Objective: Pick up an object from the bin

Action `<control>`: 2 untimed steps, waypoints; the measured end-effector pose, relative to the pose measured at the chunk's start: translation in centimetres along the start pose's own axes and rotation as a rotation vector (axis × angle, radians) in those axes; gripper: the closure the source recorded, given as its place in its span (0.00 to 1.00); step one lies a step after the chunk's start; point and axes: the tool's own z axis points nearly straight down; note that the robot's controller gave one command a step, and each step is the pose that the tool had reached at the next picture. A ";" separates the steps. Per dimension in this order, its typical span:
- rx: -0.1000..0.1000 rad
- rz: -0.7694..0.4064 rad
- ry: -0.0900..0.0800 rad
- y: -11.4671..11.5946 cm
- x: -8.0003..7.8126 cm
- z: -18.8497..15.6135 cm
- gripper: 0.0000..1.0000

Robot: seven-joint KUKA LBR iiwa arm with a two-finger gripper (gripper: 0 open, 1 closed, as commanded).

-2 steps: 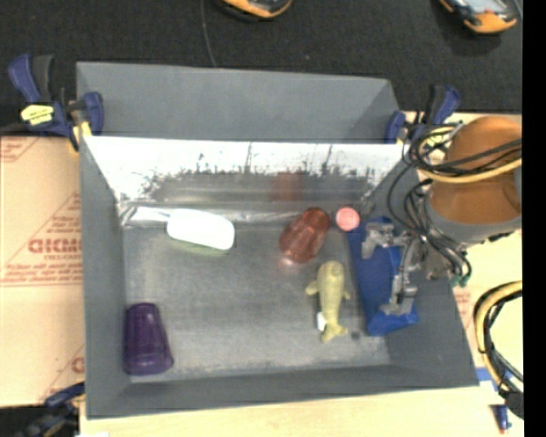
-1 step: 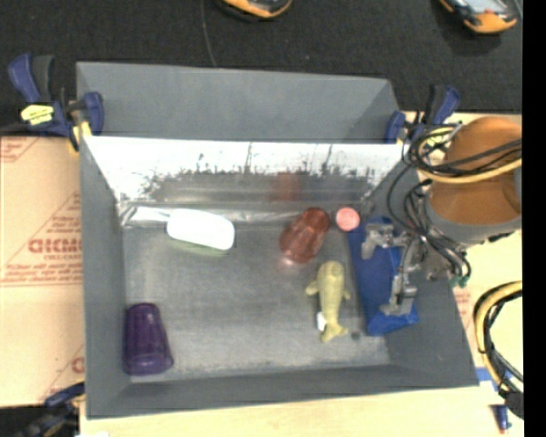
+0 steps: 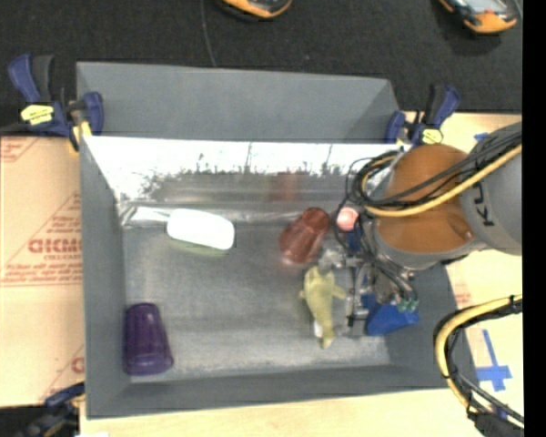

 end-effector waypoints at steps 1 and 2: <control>0.008 0.103 -0.009 0.1 0.8 -0.2 1.00; 0.008 0.101 -0.007 0.1 0.8 -0.1 0.00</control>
Offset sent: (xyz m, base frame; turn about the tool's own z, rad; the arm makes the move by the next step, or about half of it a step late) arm 0.0000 0.0000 0.0000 0.0000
